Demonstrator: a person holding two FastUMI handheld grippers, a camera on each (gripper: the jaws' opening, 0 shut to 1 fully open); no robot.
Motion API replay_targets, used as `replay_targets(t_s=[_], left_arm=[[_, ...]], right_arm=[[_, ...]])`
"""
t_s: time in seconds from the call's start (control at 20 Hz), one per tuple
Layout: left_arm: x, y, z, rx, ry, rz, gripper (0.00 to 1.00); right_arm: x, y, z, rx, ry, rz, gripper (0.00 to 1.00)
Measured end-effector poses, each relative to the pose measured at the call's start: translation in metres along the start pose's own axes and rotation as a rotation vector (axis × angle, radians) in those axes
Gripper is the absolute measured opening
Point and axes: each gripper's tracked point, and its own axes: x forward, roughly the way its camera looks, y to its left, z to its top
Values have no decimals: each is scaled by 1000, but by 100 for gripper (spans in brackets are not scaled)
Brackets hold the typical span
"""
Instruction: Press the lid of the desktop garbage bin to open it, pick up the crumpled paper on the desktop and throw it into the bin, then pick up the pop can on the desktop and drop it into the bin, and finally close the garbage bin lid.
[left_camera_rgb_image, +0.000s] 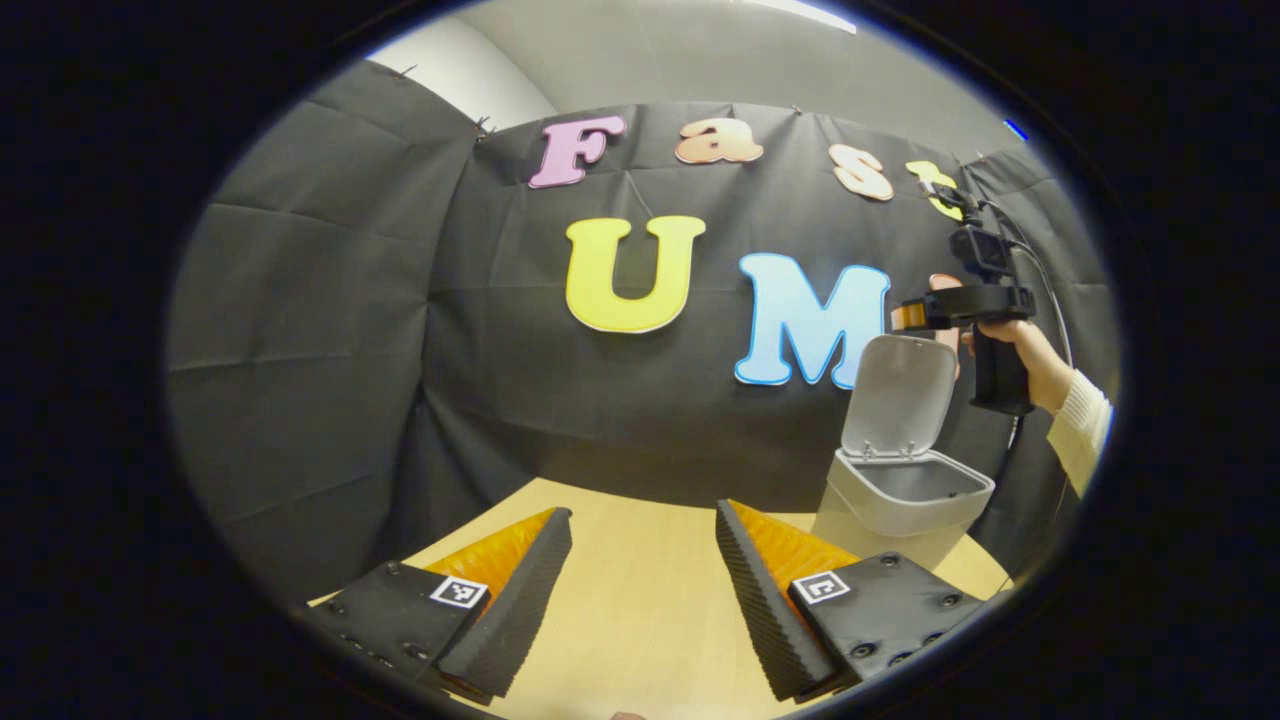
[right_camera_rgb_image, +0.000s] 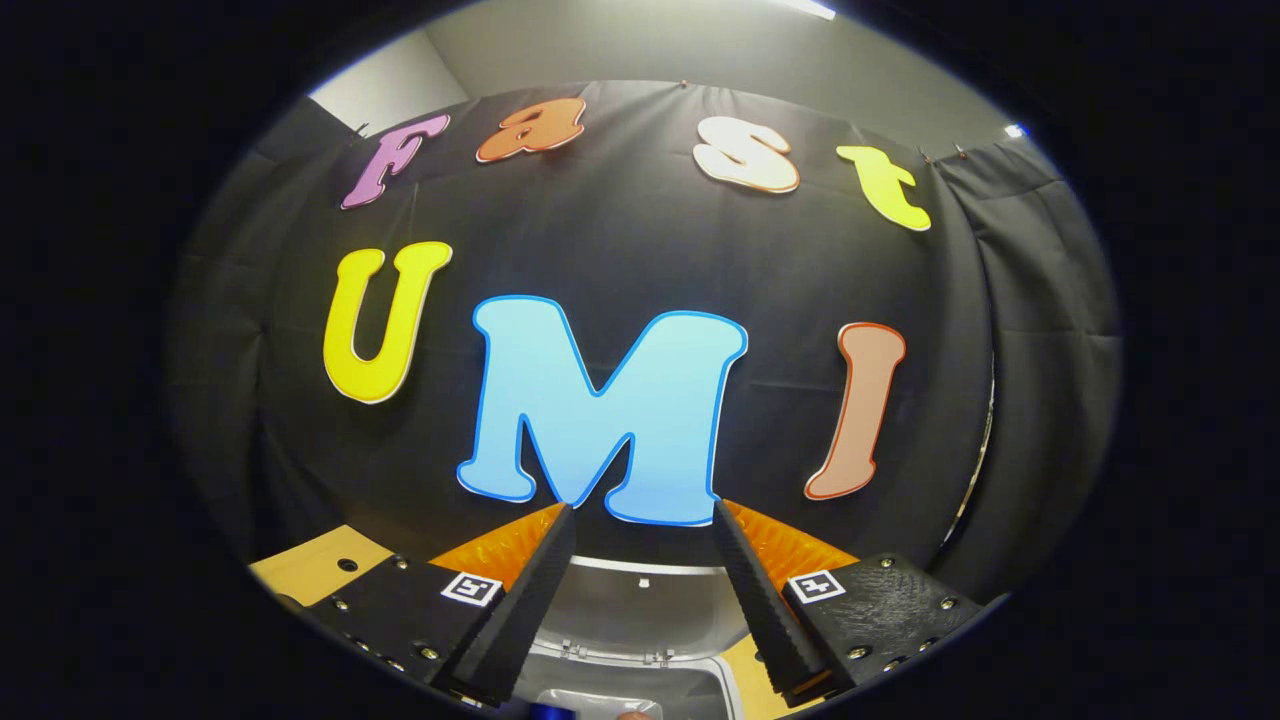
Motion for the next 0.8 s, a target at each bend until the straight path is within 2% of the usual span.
replay_targets(t_s=[0.25,0.4,0.45,0.5,0.8], left_arm=[[0,3,-1,-10,2,13,95],[1,-2,-1,-13,-3,4,94],[2,-4,-1,-13,-3,1,95],[3,-7,-2,-12,-3,-3,95],[6,-19,-6,13,-8,-30,95]], right_arm=[[7,-3,-7,25,18,3,88],[6,-3,-8,29,20,19,89],[4,-2,-8,28,18,23,87],[3,-2,-9,28,16,26,89],[-14,-1,-12,28,-20,39,89]])
